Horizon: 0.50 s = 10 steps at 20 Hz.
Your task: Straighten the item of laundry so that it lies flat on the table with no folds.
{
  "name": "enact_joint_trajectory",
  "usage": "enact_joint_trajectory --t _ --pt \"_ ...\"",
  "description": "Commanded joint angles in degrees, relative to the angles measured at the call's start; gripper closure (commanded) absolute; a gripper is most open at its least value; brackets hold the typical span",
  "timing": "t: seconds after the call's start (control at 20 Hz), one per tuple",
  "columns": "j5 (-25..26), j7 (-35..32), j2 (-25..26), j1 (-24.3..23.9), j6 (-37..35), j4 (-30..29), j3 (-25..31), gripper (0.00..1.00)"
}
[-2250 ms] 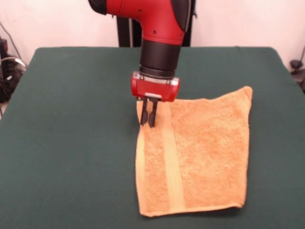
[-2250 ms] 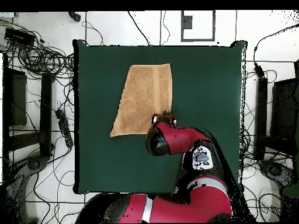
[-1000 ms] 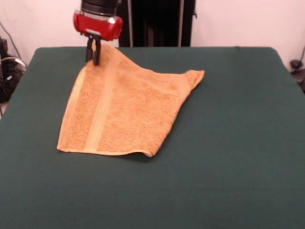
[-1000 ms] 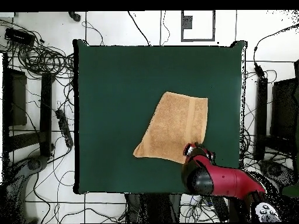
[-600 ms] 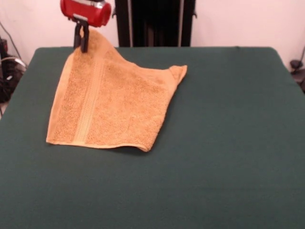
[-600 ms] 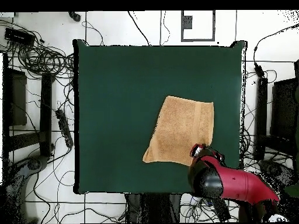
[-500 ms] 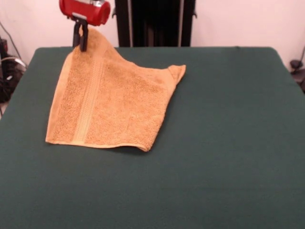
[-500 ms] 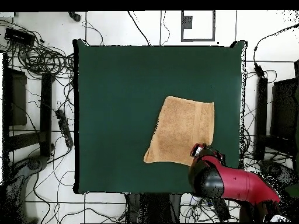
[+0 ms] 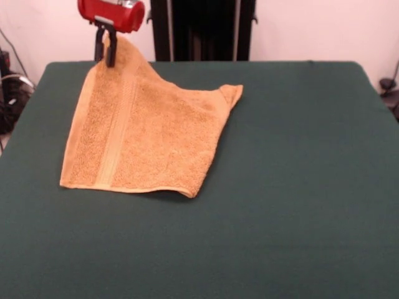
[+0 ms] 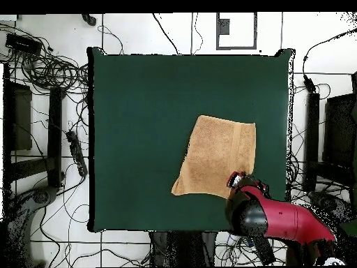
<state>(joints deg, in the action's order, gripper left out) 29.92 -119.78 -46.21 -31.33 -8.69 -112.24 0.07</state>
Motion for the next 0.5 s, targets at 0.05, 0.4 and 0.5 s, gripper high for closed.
enact_joint_trajectory --t 0.05,0.4,0.5 --pt "2.57 0.63 3.12 0.96 -0.87 -2.23 7.00 0.00" --pt "3.54 -1.11 3.48 2.95 1.47 -1.78 5.08 0.00" --pt "4.04 -2.00 3.38 4.12 2.31 -1.50 3.87 0.00"
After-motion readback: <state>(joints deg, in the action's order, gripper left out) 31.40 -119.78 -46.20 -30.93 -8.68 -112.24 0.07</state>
